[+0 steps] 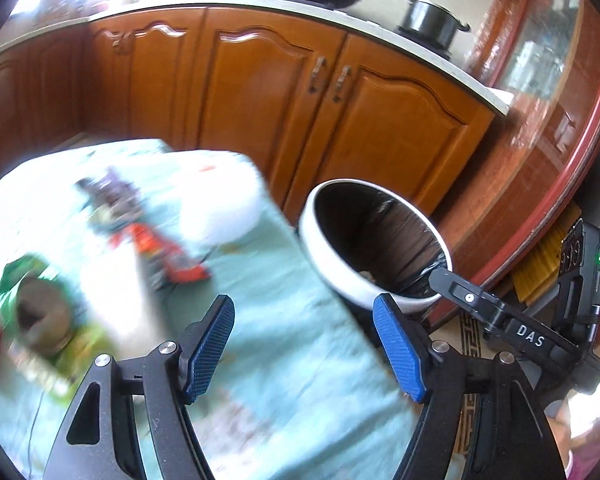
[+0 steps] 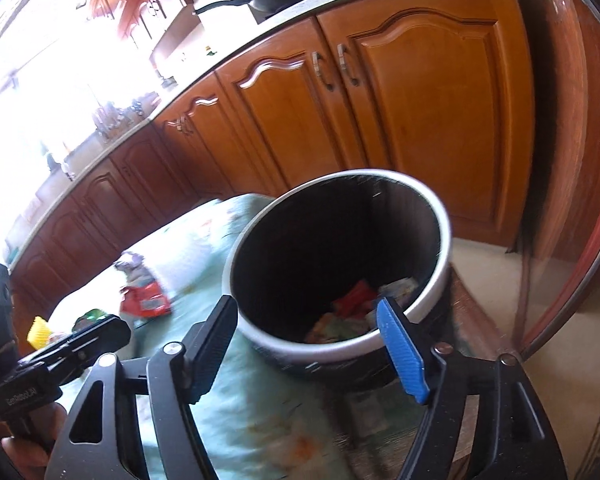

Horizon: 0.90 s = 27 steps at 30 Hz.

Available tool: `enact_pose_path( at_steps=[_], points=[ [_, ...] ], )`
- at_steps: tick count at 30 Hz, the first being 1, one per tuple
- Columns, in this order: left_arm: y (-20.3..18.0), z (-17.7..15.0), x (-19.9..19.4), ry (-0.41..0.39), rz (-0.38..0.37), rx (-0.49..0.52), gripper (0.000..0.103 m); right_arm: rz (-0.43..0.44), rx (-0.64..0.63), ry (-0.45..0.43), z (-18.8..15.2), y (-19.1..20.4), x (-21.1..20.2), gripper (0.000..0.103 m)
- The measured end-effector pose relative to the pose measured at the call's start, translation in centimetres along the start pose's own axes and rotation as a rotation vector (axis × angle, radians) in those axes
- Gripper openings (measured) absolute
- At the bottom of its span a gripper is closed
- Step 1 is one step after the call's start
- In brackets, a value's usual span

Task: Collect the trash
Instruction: 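Open both tools to drop the wrapper and carton into the bin, then move both open tools back over the table trash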

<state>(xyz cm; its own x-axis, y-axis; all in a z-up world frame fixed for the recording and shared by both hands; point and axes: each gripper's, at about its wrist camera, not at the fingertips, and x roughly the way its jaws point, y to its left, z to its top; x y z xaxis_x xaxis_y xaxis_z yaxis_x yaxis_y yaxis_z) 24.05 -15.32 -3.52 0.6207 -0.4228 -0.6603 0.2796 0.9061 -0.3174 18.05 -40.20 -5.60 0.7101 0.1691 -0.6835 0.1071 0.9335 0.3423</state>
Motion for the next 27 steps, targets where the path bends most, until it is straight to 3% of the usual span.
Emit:
enact_pose_path(
  at_steps=[16,27],
  points=[
    [7.9,-5.6,-10.0,-0.049,0.128,-0.131,0.073,0.157,-0.104,0.096,-5.0,10.3,1.3,0.081],
    [12.6,-7.1,-13.6,-0.062,0.205,-0.197,0.073,0.208,-0.172,0.14,-5.8,15.4,3.5,0.08]
  ],
)
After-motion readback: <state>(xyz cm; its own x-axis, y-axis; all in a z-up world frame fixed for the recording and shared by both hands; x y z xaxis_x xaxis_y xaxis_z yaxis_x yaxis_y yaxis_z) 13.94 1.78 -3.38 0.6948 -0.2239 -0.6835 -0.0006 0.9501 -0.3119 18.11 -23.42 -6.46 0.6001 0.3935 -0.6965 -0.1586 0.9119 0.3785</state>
